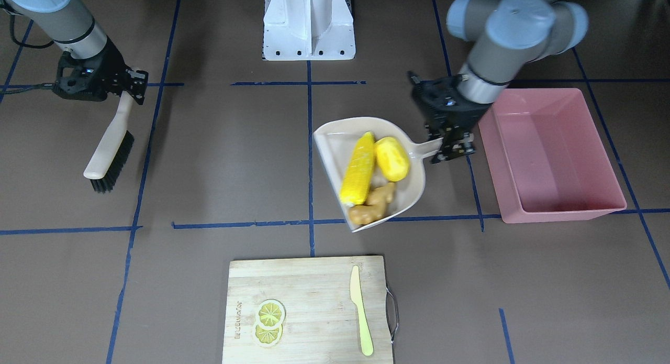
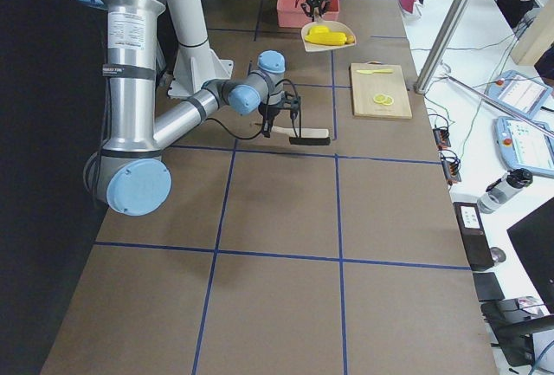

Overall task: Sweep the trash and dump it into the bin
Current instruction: 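Carry the loaded dustpan over the bin with the left gripper while the right withdraws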

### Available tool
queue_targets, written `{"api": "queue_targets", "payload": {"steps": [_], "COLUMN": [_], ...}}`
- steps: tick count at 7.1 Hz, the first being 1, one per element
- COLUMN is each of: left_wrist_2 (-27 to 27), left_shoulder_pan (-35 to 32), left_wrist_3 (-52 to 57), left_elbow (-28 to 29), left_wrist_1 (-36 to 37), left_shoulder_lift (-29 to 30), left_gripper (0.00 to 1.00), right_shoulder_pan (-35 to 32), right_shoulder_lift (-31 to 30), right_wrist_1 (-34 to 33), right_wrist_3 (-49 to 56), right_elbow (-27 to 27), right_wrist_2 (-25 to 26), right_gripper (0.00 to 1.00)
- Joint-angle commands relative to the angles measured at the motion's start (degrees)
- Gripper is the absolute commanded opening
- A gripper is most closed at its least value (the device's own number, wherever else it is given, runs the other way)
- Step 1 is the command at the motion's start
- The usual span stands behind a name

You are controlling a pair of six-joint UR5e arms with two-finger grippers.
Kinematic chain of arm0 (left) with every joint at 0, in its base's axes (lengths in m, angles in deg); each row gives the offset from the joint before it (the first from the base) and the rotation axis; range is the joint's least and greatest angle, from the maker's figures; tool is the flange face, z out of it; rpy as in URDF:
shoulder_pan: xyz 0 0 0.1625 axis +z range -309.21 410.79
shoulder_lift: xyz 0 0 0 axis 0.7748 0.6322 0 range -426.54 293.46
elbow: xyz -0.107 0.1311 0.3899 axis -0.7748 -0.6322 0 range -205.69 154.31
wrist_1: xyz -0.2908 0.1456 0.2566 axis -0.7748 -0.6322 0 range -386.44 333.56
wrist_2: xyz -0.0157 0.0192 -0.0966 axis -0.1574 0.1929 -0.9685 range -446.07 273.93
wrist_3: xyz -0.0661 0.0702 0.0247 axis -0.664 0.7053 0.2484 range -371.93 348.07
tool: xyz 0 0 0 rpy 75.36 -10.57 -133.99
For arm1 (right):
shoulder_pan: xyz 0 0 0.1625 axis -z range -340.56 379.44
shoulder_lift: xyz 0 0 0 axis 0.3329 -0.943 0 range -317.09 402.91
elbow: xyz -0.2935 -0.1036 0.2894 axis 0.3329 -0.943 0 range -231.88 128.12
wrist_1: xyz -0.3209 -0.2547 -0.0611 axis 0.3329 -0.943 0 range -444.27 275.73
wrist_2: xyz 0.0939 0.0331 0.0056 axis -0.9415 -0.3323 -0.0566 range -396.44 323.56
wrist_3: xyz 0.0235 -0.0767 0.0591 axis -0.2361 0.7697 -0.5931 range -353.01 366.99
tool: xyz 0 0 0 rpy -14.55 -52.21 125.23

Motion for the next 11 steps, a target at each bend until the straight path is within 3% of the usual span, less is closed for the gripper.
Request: {"api": "queue_targets", "payload": {"steps": [1,4,7,11], "left_wrist_2": [-1.9,-6.2,-7.1,-6.4], "left_shoulder_pan": [-6.5,-17.9,-23.2,-26.8], "left_wrist_3": [10.1,21.8,28.8,38.2], "left_elbow": [-6.7,-7.7,-7.0,-3.2], "left_wrist_1": [-0.2,-0.3,-0.5,-0.3], "left_shoulder_lift": [-12.0,-21.8,-29.4,-30.8], "left_gripper": [0.12,0.07,0.02,0.01], "right_shoulder_pan": [-2.0,-3.2,-3.2,-4.4], "right_shoulder_lift": [-2.8,-4.0,-5.4,-9.4], "right_wrist_1": [-0.1,0.4,0.7,0.8], "right_wrist_3": [5.9,8.3,10.5,15.4], "right_elbow": [-0.3,-0.8,-1.1,-1.1], "right_wrist_2": [0.0,0.0,0.1,0.1], "right_gripper": [0.00,0.00,0.00,0.00]}}
